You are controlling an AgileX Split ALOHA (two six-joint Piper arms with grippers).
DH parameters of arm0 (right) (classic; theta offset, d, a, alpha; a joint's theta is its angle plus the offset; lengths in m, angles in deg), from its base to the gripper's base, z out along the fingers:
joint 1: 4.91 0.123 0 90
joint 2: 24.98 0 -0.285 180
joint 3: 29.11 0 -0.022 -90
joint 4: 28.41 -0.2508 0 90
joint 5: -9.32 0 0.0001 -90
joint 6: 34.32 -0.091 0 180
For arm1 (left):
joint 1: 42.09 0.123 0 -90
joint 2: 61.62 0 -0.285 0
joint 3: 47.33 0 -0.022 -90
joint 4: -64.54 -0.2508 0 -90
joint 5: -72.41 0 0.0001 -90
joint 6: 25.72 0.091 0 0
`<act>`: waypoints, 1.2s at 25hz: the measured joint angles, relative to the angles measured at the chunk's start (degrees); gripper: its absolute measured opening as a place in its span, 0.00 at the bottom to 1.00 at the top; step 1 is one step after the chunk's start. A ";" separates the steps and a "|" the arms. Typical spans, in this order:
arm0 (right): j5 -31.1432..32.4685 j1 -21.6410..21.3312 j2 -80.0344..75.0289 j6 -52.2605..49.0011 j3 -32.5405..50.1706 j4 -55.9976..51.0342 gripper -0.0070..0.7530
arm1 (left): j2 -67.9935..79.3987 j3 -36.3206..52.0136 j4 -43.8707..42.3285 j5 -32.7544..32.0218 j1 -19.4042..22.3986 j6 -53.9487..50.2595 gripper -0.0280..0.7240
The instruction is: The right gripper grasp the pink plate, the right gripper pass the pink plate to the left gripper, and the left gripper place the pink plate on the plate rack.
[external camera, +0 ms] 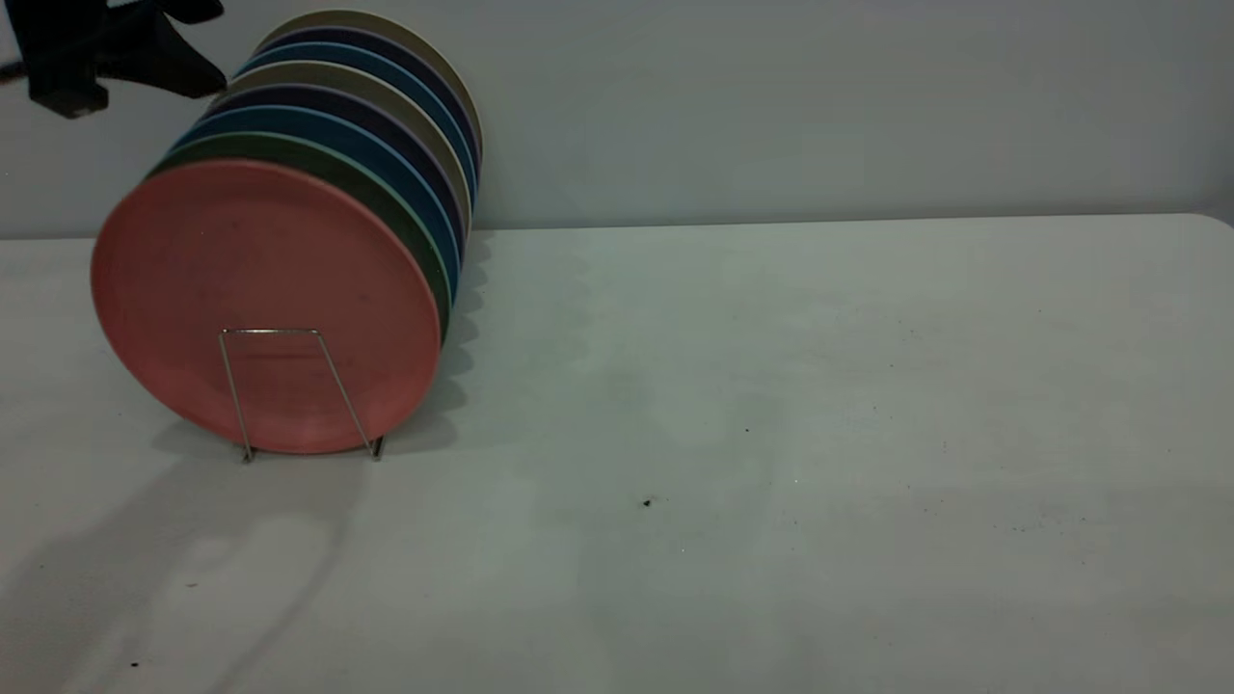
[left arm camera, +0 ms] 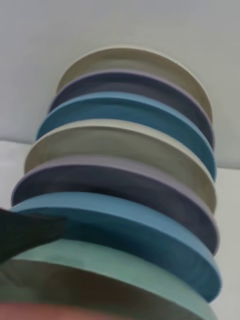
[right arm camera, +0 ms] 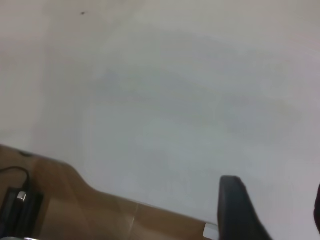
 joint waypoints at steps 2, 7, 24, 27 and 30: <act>-0.10 0.00 0.00 -0.86 0.00 0.74 0.52 | -2.24 0.00 0.00 -1.10 0.00 -4.28 0.66; -0.49 0.00 0.00 -3.73 0.00 2.76 0.52 | -12.18 0.00 0.00 -9.18 0.00 -20.27 0.66; -1.09 6.81 0.00 -15.19 0.33 12.05 0.52 | -47.44 0.00 -5.39 -49.04 0.00 -67.90 0.66; -1.14 6.81 0.00 -15.19 0.33 12.09 0.52 | -50.86 -0.05 -8.02 -50.87 0.00 -70.37 0.66; -1.14 6.81 0.00 -15.19 0.33 12.09 0.52 | -53.31 0.01 -12.66 -50.87 0.00 -75.07 0.66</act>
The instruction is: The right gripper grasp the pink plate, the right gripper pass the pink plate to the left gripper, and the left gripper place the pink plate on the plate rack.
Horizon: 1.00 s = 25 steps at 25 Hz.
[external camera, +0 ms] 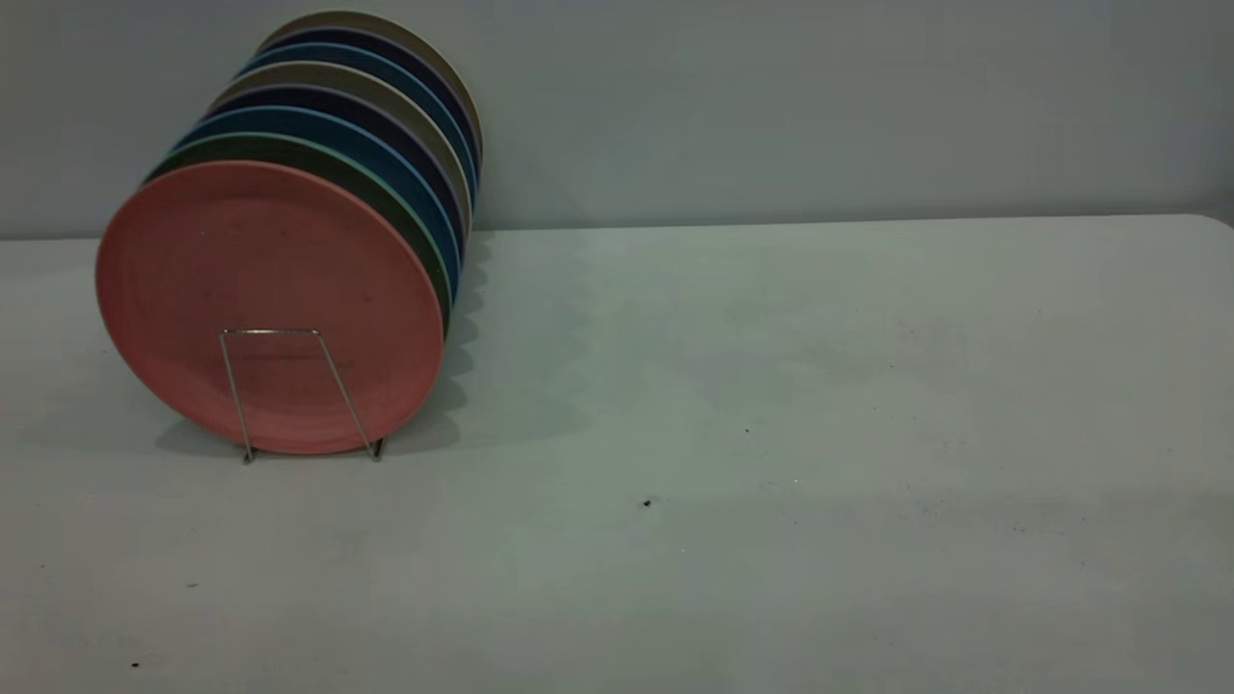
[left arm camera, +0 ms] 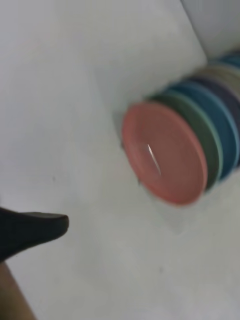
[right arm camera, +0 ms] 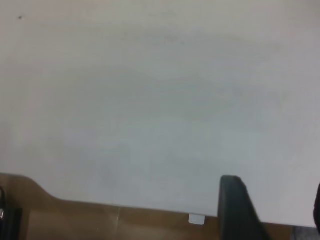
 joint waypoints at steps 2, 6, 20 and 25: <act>-0.06 0.00 0.00 0.00 0.00 0.00 0.52 | -1.90 0.92 -3.19 0.00 0.00 -4.97 0.66; -0.12 0.00 0.00 0.00 0.00 0.00 0.52 | -7.03 7.08 -8.29 0.00 0.00 -13.13 0.66; -0.12 0.00 0.00 0.00 0.00 0.00 0.52 | -19.52 35.86 -7.75 0.32 0.00 -14.07 0.66; -0.12 0.00 0.00 0.00 0.00 0.00 0.52 | -22.23 37.61 -7.42 2.03 0.00 -14.07 0.66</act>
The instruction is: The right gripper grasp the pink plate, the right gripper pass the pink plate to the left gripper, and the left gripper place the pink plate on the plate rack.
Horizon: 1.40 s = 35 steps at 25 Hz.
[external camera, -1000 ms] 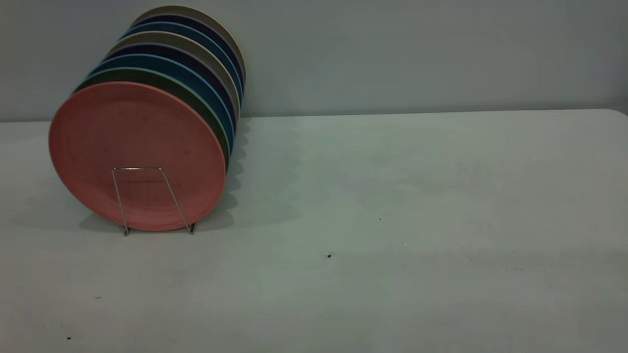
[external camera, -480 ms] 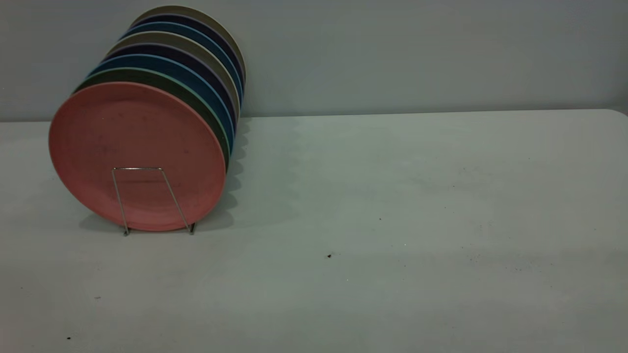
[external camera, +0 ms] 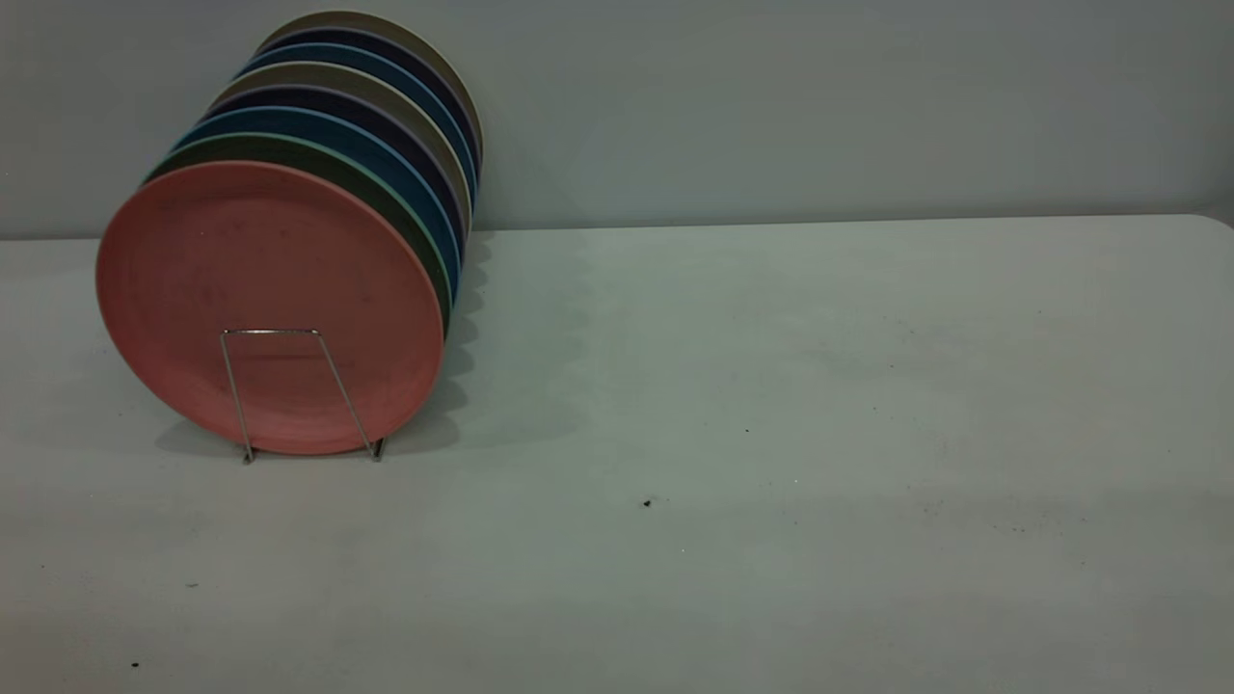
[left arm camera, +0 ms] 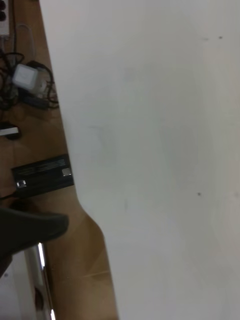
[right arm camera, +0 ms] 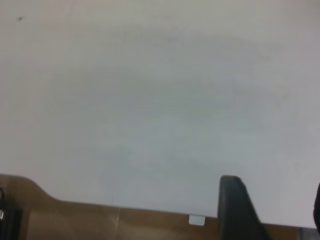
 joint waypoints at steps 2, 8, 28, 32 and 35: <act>0.00 0.00 0.00 0.00 0.00 0.00 0.52 | -0.43 0.63 0.00 0.21 0.00 0.00 0.66; 0.00 -0.56 3.57 0.00 0.00 -0.06 0.52 | -1.06 0.64 0.00 0.59 0.00 0.00 0.66; 0.58 -0.76 12.32 0.00 0.00 -0.06 0.52 | -12.35 0.64 0.00 0.87 6.75 -0.01 0.66; 0.58 -0.76 12.32 0.00 0.00 -0.06 0.52 | -20.11 0.64 0.00 0.25 6.75 -0.01 0.66; 0.58 -0.76 12.32 0.00 0.00 -0.06 0.52 | -20.66 0.64 0.00 -0.20 6.75 -0.01 0.66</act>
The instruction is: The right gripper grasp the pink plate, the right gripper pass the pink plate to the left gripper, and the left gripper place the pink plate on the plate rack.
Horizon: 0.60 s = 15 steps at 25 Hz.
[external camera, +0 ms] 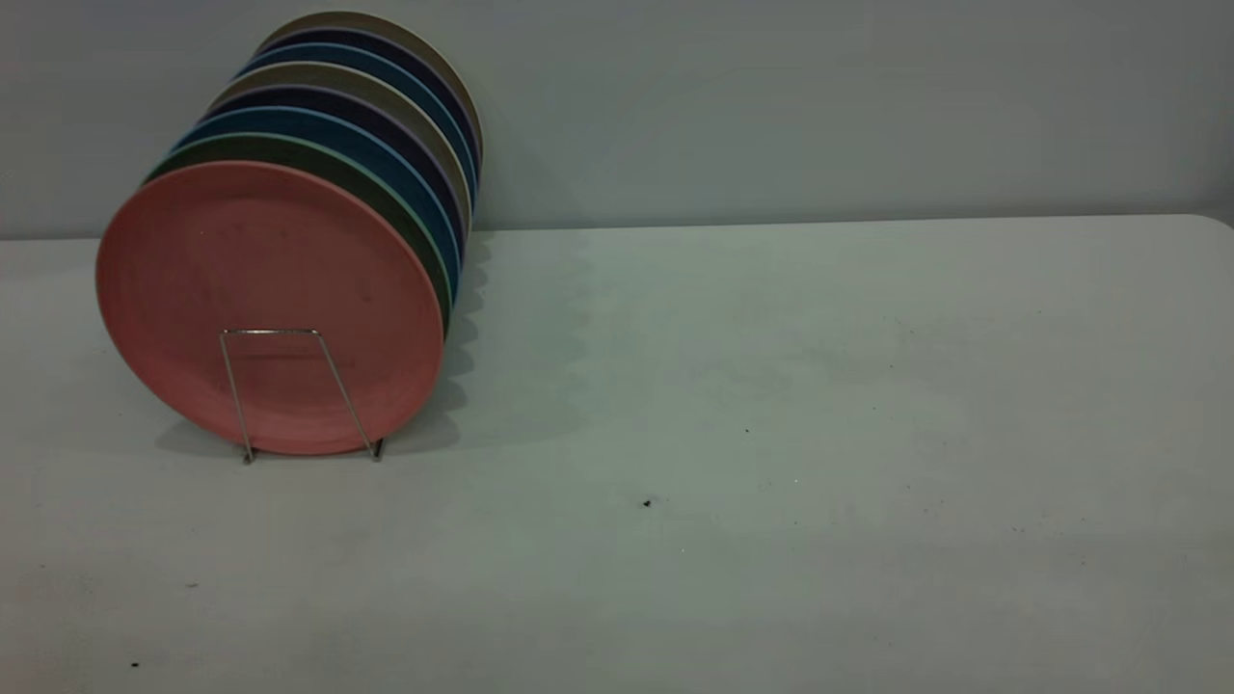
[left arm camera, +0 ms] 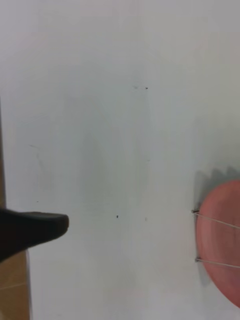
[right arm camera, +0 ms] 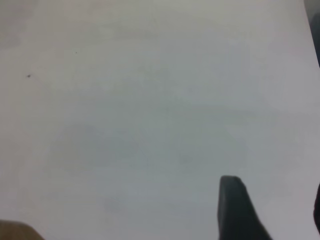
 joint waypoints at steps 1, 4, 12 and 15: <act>0.00 0.00 0.00 0.00 0.00 0.00 0.52 | -0.15 0.00 0.00 -0.02 0.00 0.00 0.66; 0.00 0.00 0.00 0.00 0.00 0.00 0.52 | -0.16 0.00 0.00 -0.09 0.23 0.00 0.66; 0.00 0.00 0.00 0.00 0.00 0.00 0.52 | -0.20 0.00 0.00 -0.13 0.55 0.00 0.66; 0.00 0.00 0.00 0.00 0.00 0.00 0.52 | -0.20 0.00 0.00 -0.13 0.55 0.00 0.66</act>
